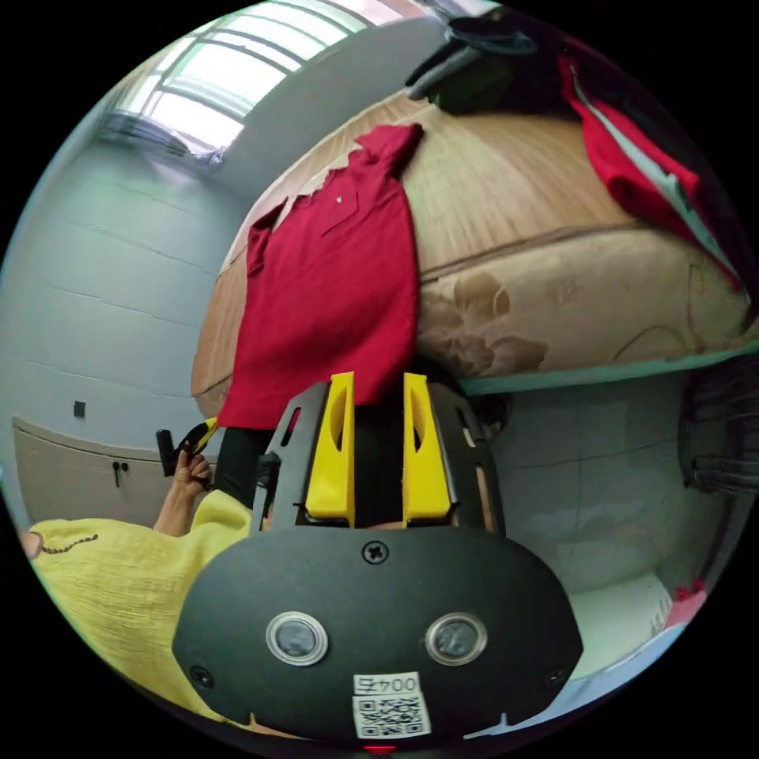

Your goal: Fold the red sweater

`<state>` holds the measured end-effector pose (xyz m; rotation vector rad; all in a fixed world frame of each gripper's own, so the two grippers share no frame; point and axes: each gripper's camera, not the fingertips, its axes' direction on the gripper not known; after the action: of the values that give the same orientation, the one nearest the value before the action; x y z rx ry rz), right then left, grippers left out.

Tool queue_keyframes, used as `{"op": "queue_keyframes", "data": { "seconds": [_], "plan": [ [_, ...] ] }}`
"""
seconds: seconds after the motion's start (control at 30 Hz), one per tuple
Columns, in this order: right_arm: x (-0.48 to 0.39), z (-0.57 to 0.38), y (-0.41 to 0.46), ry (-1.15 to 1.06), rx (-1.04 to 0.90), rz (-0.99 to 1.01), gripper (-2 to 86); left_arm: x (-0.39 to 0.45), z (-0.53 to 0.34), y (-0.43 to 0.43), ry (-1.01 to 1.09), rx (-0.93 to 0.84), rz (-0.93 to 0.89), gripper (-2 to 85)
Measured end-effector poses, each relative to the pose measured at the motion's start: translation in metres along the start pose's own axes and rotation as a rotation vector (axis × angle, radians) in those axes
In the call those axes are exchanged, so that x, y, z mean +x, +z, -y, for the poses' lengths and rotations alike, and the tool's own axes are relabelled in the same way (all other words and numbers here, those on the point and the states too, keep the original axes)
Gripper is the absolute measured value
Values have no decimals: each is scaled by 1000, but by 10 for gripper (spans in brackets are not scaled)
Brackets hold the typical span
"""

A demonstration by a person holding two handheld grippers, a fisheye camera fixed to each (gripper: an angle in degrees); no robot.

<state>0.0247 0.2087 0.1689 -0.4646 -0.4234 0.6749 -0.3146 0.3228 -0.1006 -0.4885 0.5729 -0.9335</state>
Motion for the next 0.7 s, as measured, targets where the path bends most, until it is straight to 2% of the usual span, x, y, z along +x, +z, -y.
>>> {"op": "queue_keyframes", "data": {
  "seconds": [0.17,0.3,0.47,0.6,0.7],
  "plan": [
    [-75,44,18,-175,123,-151,155,39,17,-42,82,182,115,60],
    [-113,68,64,-200,70,-171,168,72,50,-26,160,154,197,82],
    [-146,71,110,-229,-45,-256,180,116,131,29,294,99,297,104],
    [-160,72,108,-201,-54,-296,161,117,208,66,256,69,310,118],
    [-174,66,106,-195,-40,-337,138,110,269,86,148,112,296,128]
  ]
}}
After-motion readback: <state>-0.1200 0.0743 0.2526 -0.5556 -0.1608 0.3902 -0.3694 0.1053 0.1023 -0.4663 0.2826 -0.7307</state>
